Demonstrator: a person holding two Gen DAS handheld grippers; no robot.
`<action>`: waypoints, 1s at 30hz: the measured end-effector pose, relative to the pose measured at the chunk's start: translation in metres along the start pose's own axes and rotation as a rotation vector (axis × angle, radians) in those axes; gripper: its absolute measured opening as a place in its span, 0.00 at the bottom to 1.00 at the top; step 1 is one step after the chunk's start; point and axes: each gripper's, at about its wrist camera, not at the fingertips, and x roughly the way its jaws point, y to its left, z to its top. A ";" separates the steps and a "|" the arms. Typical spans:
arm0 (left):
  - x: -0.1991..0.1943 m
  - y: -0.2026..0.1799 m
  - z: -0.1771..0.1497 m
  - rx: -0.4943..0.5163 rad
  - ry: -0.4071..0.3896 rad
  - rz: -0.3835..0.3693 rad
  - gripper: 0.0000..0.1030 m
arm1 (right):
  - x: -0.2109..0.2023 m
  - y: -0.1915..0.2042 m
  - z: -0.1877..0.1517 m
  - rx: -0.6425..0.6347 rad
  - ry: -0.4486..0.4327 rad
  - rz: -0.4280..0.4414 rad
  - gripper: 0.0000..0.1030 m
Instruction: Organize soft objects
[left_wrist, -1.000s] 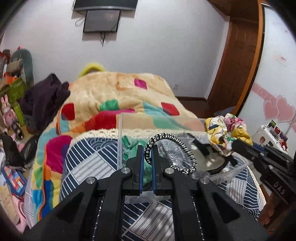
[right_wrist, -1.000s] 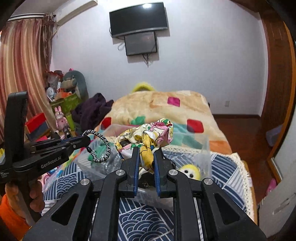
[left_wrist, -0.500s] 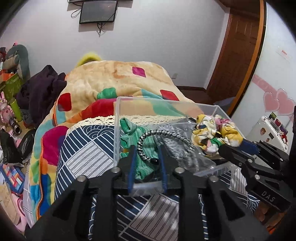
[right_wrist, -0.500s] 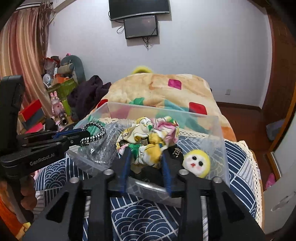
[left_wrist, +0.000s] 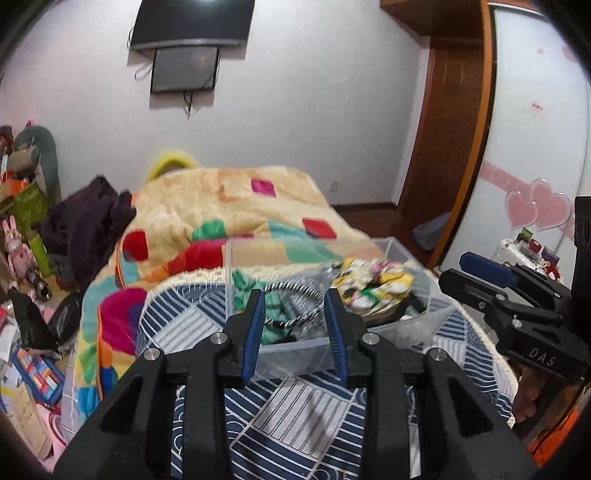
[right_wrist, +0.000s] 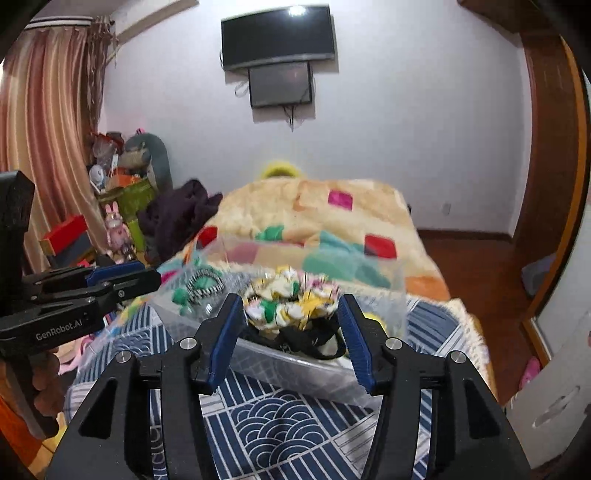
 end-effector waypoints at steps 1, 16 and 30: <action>-0.008 -0.003 0.002 0.008 -0.021 -0.001 0.32 | -0.006 0.000 0.002 0.000 -0.017 0.000 0.49; -0.091 -0.029 0.014 0.045 -0.234 -0.010 0.76 | -0.083 0.009 0.022 0.001 -0.246 -0.011 0.80; -0.115 -0.033 0.003 0.046 -0.289 0.017 0.98 | -0.093 0.011 0.014 0.030 -0.281 0.002 1.00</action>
